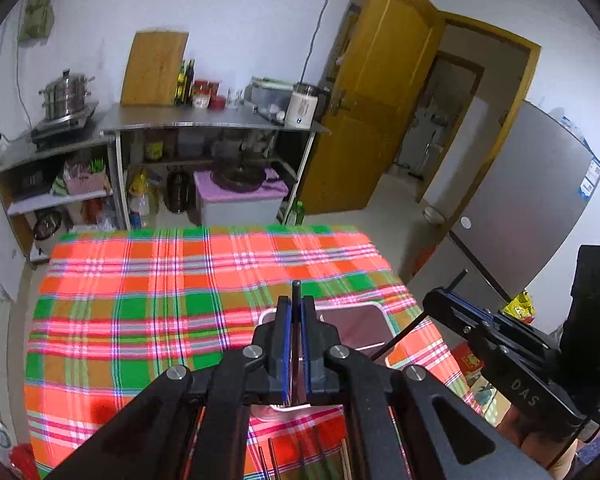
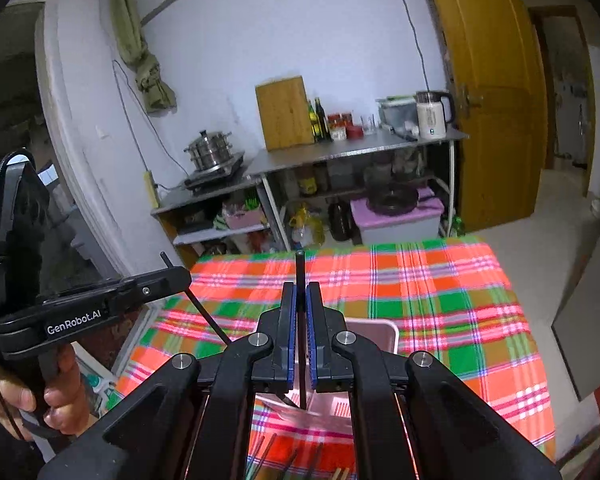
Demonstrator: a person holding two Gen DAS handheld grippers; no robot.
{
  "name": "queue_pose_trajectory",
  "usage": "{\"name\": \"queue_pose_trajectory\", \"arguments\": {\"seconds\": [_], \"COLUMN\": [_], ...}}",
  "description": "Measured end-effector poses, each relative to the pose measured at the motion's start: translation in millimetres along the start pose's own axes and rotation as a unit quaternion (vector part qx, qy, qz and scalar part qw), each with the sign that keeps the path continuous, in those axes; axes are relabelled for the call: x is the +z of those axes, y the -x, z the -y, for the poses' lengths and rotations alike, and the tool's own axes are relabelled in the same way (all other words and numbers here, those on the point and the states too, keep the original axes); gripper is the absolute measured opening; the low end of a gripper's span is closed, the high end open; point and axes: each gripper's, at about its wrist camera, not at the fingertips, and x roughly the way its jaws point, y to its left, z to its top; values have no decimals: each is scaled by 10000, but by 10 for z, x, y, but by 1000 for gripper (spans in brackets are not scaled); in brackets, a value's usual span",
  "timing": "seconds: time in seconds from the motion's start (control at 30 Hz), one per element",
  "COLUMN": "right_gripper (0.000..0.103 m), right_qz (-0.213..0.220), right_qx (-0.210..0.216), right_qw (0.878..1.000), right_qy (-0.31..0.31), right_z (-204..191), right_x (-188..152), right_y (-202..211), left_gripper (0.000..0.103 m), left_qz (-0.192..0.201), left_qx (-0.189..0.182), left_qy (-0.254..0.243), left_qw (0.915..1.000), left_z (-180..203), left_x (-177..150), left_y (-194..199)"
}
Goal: Organize utensils
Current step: 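Lower the chopsticks into the pink basket and open both tools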
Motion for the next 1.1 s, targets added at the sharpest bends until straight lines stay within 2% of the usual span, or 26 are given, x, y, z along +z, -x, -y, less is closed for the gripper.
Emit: {"name": "queue_pose_trajectory", "arguments": {"seconds": [0.17, 0.27, 0.33, 0.4, 0.47, 0.5, 0.53, 0.6, 0.63, 0.9, 1.1], "right_gripper": [5, 6, 11, 17, 18, 20, 22, 36, 37, 38, 38], "right_qz": [-264, -277, -187, -116, -69, -33, 12, 87, 128, 361, 552], "right_qx": [1, -44, -32, -27, -70, -59, -46, -74, -100, -107, -103], "right_qw": [9996, 9995, 9997, 9998, 9999, 9999, 10000, 9999, 9998, 9991, 9981], "right_qy": [-81, -130, -149, -129, -95, -88, -81, -81, -87, -198, -254], "right_z": [94, 127, 139, 133, 120, 116, 115, 103, 102, 117, 138], "right_x": [-159, -192, -181, -163, -147, -134, -129, -110, -107, -145, -318], "right_y": [-151, -156, -98, -33, 29, 68, 112, 183, 228, 546, 887], "left_gripper": [4, 6, 12, 30, 42, 44, 44, 44, 44, 44, 44], "left_qz": [-119, -70, 3, 119, 244, 324, 371, 488, 547, 864, 1107], "left_qx": [22, 32, 19, 2, -28, -35, -31, -23, -32, -80, -120], "left_qy": [65, 67, 50, 39, 55, 50, 44, 15, -1, -145, -388], "left_qw": [9999, 9999, 10000, 9999, 9997, 9995, 9993, 9988, 9985, 9961, 9930], "left_z": [-102, -128, -126, -124, -114, -104, -101, -69, -47, 102, 273], "left_x": [-131, -168, -185, -193, -195, -198, -190, -186, -189, -277, -599], "left_y": [-150, -136, -89, -23, 56, 106, 145, 228, 282, 638, 965]}}
